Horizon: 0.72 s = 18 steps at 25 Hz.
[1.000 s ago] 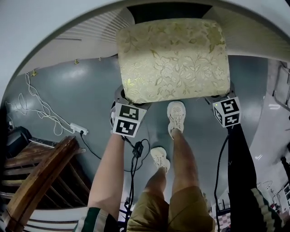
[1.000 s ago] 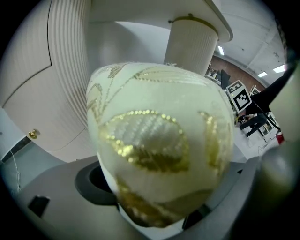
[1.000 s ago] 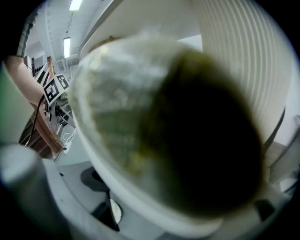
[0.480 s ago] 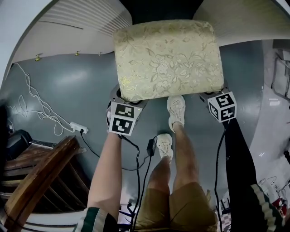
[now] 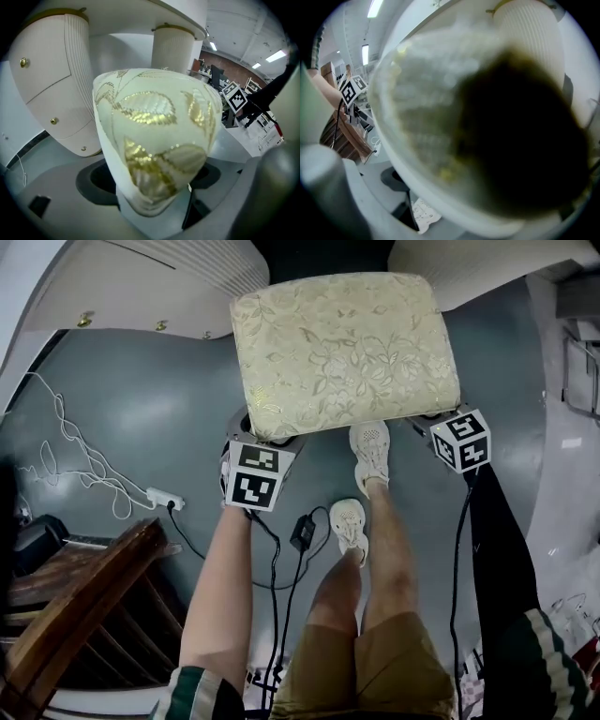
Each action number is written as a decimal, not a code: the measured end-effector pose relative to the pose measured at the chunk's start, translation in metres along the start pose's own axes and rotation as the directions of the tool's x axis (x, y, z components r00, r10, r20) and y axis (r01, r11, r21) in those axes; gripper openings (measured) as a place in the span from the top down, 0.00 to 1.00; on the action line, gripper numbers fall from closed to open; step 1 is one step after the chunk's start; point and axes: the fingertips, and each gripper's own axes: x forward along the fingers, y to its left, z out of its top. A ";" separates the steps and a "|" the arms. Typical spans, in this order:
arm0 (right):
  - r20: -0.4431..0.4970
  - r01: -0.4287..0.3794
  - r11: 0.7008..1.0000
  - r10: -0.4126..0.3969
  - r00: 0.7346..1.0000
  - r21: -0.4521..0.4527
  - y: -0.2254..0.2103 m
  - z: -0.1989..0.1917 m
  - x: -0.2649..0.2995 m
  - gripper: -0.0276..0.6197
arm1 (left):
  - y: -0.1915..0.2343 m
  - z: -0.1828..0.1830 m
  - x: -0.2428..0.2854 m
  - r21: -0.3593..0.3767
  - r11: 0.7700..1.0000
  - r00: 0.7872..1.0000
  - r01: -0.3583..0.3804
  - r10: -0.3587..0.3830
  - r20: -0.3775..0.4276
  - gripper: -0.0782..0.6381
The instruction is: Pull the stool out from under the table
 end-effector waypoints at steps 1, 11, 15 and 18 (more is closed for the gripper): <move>-0.001 -0.001 1.000 0.001 1.000 0.000 -0.001 0.001 0.000 0.26 | 0.000 0.001 0.000 0.000 1.000 1.000 0.001 -0.001 0.001 0.28; -0.041 -0.011 1.000 0.010 0.999 -0.001 -0.003 0.001 -0.003 0.26 | -0.005 -0.002 -0.003 -0.021 0.999 0.999 0.029 -0.030 -0.046 0.29; -0.064 -0.009 1.000 0.010 0.998 0.019 -0.002 0.001 -0.006 0.26 | -0.005 0.001 -0.006 -0.024 0.998 0.997 0.053 -0.055 -0.058 0.30; -0.106 -0.025 0.999 0.029 0.994 0.040 0.003 0.000 -0.011 0.26 | -0.006 -0.001 -0.012 -0.045 0.996 0.994 0.073 -0.077 -0.083 0.30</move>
